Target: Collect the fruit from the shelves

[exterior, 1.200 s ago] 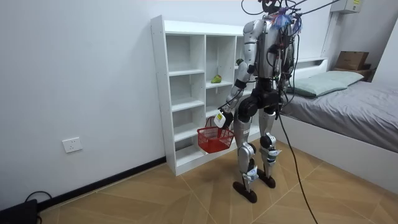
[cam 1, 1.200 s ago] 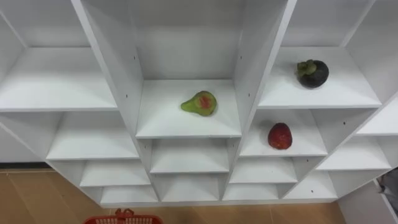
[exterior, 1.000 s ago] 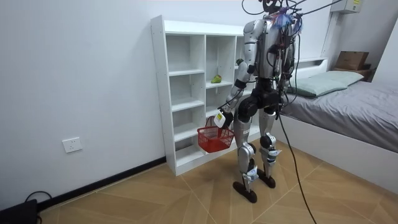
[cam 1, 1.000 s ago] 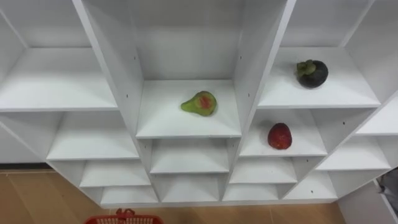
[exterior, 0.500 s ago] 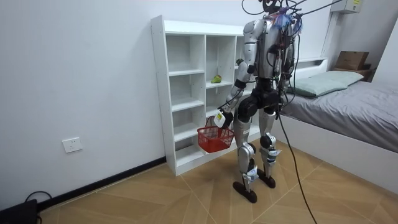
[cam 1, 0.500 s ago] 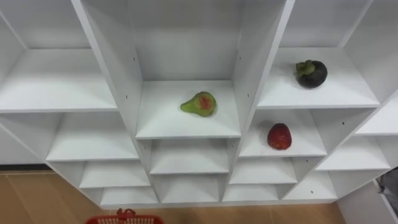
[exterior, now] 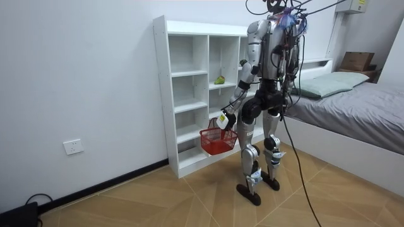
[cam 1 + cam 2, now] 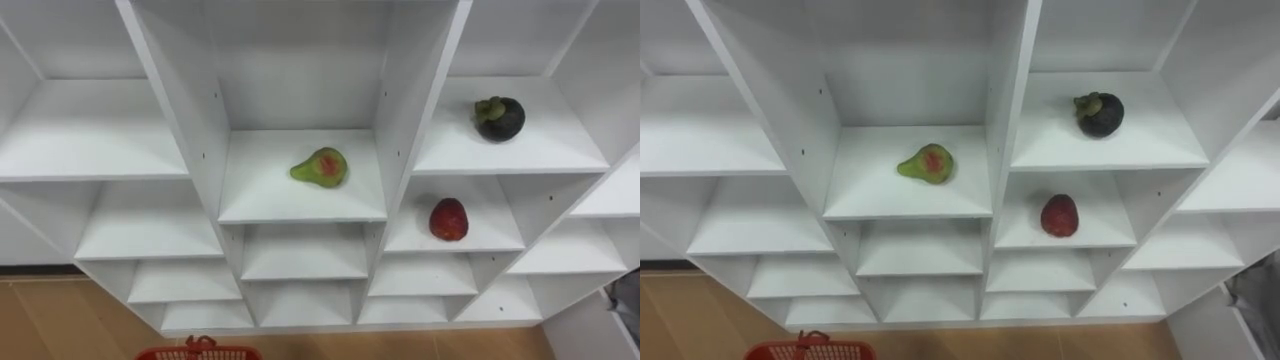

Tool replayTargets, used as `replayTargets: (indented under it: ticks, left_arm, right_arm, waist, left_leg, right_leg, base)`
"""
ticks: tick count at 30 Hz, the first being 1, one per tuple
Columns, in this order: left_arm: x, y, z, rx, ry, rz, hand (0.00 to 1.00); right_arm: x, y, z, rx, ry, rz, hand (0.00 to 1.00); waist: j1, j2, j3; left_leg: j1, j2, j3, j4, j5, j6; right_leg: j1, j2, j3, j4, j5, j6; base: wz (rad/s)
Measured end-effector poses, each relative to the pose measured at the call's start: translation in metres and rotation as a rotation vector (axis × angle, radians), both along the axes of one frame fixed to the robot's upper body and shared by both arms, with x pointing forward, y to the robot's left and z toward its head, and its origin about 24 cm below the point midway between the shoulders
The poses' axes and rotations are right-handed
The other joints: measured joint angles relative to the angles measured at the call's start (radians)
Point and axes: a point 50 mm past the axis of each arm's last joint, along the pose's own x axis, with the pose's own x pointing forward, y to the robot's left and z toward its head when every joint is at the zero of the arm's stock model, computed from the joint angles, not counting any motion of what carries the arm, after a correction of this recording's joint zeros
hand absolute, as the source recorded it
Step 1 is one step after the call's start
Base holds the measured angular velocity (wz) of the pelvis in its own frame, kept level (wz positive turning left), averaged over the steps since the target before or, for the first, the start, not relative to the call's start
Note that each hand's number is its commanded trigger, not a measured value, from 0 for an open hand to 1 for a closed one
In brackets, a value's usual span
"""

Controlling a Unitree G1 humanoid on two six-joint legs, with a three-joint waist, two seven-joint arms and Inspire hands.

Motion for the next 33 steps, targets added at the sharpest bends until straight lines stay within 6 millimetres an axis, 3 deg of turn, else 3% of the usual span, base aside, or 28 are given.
replayTargets:
  ticks: [15, 21, 28, 33]
  left_arm:
    - [0.003, -0.002, 0.001, 0.02, -0.031, -0.025, 1.0]
    - [0.005, -0.001, 0.002, 0.025, -0.05, -0.015, 1.0]
    - [0.005, 0.002, 0.003, 0.03, -0.067, -0.002, 1.0]
    - [0.008, 0.004, 0.005, 0.036, -0.084, -0.01, 1.0]
  right_arm:
    - [0.009, -0.001, 0.003, -0.036, -0.061, -0.013, 0.0]
    - [0.033, -0.006, 0.011, -0.055, -0.182, -0.029, 0.0]
    - [0.064, -0.011, 0.03, -0.157, -0.39, 0.0, 0.0]
    - [0.07, -0.009, 0.048, -0.204, -0.53, 0.02, 0.0]
  waist:
    - [-0.001, 0.007, 0.0024]
    - [-0.002, 0.012, 0.0044]
    - [-0.026, 0.011, 0.0035]
    - [-0.029, 0.008, 0.0015]
  left_leg:
    - [0.012, 0.001, 0.002, 0.001, 0.0, 0.0]
    - [0.018, 0.002, 0.013, -0.003, 0.0, 0.0]
    - [0.017, 0.002, 0.016, -0.004, 0.0, 0.0]
    - [0.015, 0.002, 0.019, -0.007, 0.0, 0.0]
  right_leg:
    - [0.011, 0.0, -0.002, -0.002, 0.0, 0.0]
    - [0.009, 0.002, 0.009, -0.002, 0.0, 0.001]
    - [0.009, 0.002, 0.01, -0.002, 0.001, 0.001]
    - [0.004, 0.003, 0.014, -0.003, 0.001, 0.001]
  base:
    - [0.0]
    - [-0.04]
    - [-0.01]
    - [-0.02]
